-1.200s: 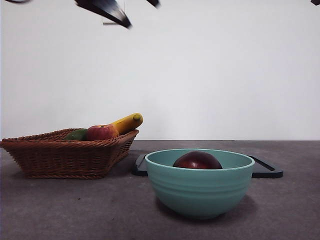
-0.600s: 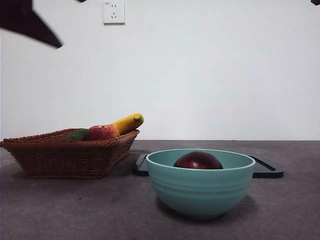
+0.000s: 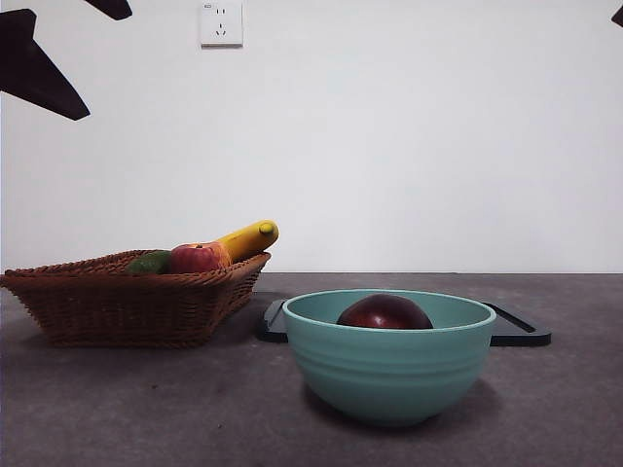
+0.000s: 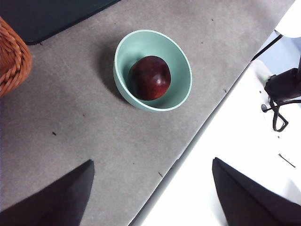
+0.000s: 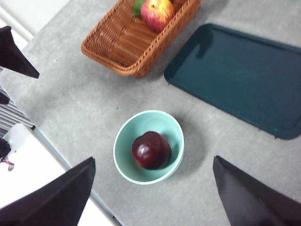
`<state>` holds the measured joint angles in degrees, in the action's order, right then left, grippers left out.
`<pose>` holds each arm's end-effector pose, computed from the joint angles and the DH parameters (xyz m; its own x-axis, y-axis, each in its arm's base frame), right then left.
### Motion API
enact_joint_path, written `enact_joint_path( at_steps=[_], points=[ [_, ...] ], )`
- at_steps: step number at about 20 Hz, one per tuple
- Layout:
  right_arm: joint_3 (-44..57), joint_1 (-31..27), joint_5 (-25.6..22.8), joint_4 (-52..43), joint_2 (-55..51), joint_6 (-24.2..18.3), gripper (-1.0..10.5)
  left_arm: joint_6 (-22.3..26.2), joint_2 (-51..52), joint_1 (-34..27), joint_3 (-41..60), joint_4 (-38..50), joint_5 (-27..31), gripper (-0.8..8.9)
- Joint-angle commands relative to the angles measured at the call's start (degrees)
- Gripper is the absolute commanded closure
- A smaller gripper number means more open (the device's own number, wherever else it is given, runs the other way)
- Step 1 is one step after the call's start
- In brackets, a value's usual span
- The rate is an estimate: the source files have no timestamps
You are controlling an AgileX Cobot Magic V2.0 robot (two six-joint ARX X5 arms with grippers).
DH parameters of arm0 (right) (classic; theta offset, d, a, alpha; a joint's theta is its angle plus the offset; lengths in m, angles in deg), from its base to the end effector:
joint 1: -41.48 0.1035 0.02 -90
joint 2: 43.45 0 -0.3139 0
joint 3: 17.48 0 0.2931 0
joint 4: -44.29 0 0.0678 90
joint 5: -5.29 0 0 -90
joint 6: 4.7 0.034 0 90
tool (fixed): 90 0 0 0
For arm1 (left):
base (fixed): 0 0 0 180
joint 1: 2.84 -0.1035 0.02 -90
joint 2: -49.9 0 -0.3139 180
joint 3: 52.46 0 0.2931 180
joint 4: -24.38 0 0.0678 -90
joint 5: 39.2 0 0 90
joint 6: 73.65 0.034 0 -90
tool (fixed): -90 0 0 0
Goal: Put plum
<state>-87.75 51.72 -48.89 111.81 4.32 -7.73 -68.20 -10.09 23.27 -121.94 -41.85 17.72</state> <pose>0.1413 0.0458 0.3806 0.4600 0.6778 -0.5736 -0.5873 0.7167 0.3760 0.1758 -0.1068 0.3431 0.1724 -0.6924 -0.7007 0.7060 0.5829 -0.4022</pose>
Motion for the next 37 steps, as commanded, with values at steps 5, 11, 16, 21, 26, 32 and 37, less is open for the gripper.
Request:
enact_joint_path(
  at_steps=[5, 11, 16, 21, 26, 32, 37],
  points=[
    [0.46, 7.34, -4.39, 0.50, 7.10, 3.08, 6.2, 0.94, -0.28, 0.26, -0.61, 0.39, -0.44, 4.11],
    [9.97, 13.73, -8.92, -12.70, 15.08, 10.25, 6.2, 0.94, -0.28, 0.26, -0.61, 0.37, -0.44, 4.11],
    [14.34, 16.55, -10.49, -23.50, 22.16, 13.40, 6.2, 0.94, -0.28, 0.26, -0.61, 0.39, -0.44, 4.12],
    [14.38, 19.47, -15.41, -30.01, 29.73, 14.01, 7.0, 0.94, -0.28, 0.26, -0.61, 0.39, -0.44, 4.11],
    [14.38, 21.24, -18.14, -33.48, 34.32, 14.40, 8.3, 0.94, -0.28, 0.26, -0.61, 0.42, -0.44, 4.11],
    [14.36, 22.01, -19.32, -34.05, 34.60, 14.43, 9.4, 0.96, -0.28, 0.26, -0.61, 0.46, -0.44, 4.11],
    [10.54, 21.99, -18.75, -32.61, 34.47, 15.12, 9.4, 0.96, -0.28, 0.26, -0.61, 0.46, -0.44, 4.11]
  ],
)
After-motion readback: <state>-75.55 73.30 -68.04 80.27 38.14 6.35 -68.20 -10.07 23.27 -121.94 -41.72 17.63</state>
